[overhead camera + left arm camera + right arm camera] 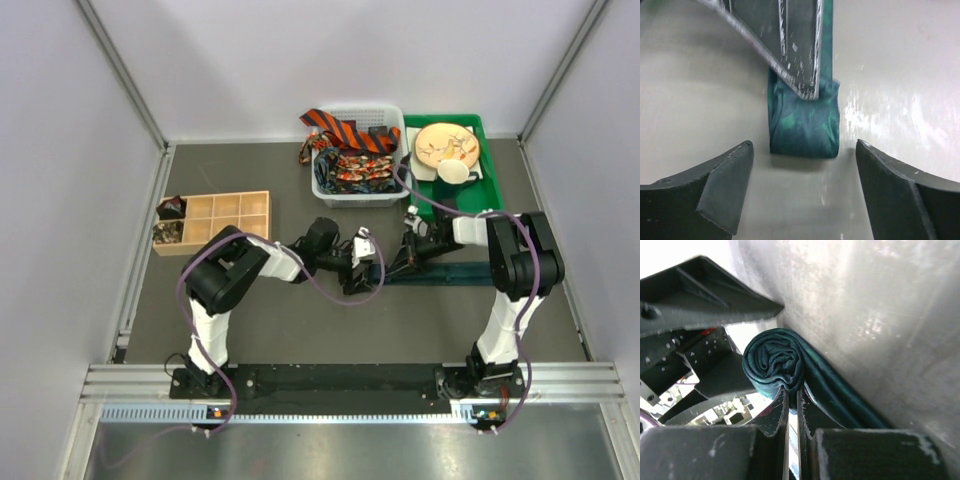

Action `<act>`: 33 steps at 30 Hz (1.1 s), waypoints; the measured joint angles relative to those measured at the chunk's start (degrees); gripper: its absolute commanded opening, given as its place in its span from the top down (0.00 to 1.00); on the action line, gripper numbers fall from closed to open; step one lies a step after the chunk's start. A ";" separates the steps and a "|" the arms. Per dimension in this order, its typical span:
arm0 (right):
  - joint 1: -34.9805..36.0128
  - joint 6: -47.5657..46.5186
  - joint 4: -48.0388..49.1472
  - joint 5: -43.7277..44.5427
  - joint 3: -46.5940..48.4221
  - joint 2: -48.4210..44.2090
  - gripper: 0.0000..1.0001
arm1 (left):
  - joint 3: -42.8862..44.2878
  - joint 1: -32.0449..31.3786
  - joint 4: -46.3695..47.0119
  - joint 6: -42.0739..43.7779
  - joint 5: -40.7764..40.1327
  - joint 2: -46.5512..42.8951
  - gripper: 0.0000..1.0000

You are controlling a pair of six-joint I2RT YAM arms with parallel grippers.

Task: Roll the ties
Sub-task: Roll the tie at the center of the board.

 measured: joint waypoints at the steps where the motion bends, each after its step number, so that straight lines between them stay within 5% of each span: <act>1: -0.09 0.00 -0.59 0.28 0.22 0.13 1.00 | 0.02 -0.07 1.62 -0.76 0.63 0.72 0.17; 10: -0.24 0.17 -3.65 3.78 1.40 0.26 1.00 | 1.44 -1.22 14.67 -7.65 2.99 6.82 0.46; 18: -0.24 0.11 -4.52 5.29 1.81 0.26 0.96 | 1.92 -1.77 16.15 -9.09 2.03 7.74 0.73; 23: -0.26 -0.59 -5.57 5.90 2.12 -0.11 0.68 | 3.72 -2.97 5.84 -4.46 -2.43 4.85 0.84; 33: -2.62 -1.66 -6.51 4.61 0.79 -5.86 0.50 | 9.38 -4.42 -18.86 3.74 -11.80 -0.39 0.82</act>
